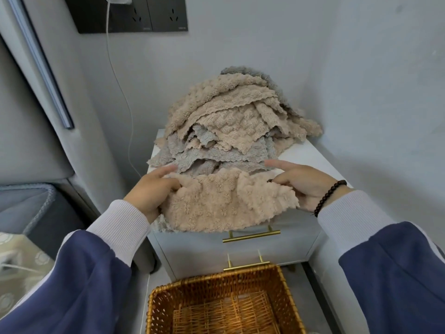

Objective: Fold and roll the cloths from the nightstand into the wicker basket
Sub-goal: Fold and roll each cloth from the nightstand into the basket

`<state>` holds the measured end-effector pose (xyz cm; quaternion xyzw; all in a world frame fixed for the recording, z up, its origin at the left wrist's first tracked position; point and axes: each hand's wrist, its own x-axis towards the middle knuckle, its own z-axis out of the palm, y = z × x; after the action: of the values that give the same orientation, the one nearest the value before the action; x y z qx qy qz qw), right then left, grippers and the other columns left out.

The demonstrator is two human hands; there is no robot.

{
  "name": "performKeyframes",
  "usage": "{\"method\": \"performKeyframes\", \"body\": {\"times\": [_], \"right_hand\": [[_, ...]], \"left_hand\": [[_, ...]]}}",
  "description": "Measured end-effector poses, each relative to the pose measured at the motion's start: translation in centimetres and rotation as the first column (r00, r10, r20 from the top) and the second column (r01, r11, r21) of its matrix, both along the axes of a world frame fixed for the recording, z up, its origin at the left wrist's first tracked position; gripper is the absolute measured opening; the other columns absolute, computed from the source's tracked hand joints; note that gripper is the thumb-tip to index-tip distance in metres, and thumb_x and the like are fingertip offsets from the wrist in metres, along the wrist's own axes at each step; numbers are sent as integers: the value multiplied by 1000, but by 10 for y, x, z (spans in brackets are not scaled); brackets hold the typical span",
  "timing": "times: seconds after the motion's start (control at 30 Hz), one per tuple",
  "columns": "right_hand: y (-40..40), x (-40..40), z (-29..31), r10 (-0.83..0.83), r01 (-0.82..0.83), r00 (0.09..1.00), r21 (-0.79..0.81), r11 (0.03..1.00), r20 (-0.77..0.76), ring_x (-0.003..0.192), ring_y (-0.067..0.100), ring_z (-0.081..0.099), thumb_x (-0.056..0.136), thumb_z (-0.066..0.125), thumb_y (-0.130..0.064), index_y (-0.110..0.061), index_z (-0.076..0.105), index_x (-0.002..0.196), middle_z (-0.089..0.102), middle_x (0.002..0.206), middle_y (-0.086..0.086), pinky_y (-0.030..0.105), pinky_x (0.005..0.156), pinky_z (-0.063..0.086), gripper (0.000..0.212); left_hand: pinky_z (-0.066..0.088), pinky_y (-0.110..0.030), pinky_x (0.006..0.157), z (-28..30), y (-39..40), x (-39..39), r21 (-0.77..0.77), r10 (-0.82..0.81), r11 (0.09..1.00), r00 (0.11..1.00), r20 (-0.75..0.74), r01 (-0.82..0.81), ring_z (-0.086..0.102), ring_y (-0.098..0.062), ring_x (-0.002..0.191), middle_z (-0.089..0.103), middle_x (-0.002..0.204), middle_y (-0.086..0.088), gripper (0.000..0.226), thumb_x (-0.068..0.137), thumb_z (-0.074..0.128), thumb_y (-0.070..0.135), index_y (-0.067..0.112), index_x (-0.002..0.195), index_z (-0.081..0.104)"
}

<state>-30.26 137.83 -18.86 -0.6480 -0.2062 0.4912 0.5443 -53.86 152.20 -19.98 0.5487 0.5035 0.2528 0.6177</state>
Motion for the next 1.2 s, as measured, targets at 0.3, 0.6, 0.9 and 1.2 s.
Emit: {"method": "performKeyframes", "body": {"times": [0.3,0.6,0.9,1.2], "right_hand": [[-29,-4,19,-397,318,848,264,911,350,83,29,69,75,77,-10,-17,76,71,74,86,12,48,81,58,8],[-73,-27,35,-400,196,537,351,915,742,62,11,53,76,72,-3,-34,70,96,61,75,-2,20,64,48,37],[-102,-32,37,-383,168,607,358,918,697,79,10,68,76,78,-17,-32,74,82,73,82,-7,28,81,54,16],[-95,-60,11,-52,39,771,34,999,635,85,20,65,78,77,-12,-13,71,91,67,83,1,36,85,56,14]], "left_hand": [[53,-28,62,23,-19,-24,161,222,942,908,355,-293,70,-17,73,75,77,-3,10,82,75,22,15,75,76],[55,-29,78,36,-48,-49,282,128,925,907,402,-256,71,-20,84,74,91,-16,19,74,79,8,9,93,77],[52,-25,81,41,-60,-67,708,190,706,967,-171,-14,65,-13,80,69,84,6,38,74,77,5,25,106,72],[56,-27,73,43,-88,-50,611,121,791,988,-94,-39,67,-13,70,73,73,3,26,71,82,9,32,78,74]]}}
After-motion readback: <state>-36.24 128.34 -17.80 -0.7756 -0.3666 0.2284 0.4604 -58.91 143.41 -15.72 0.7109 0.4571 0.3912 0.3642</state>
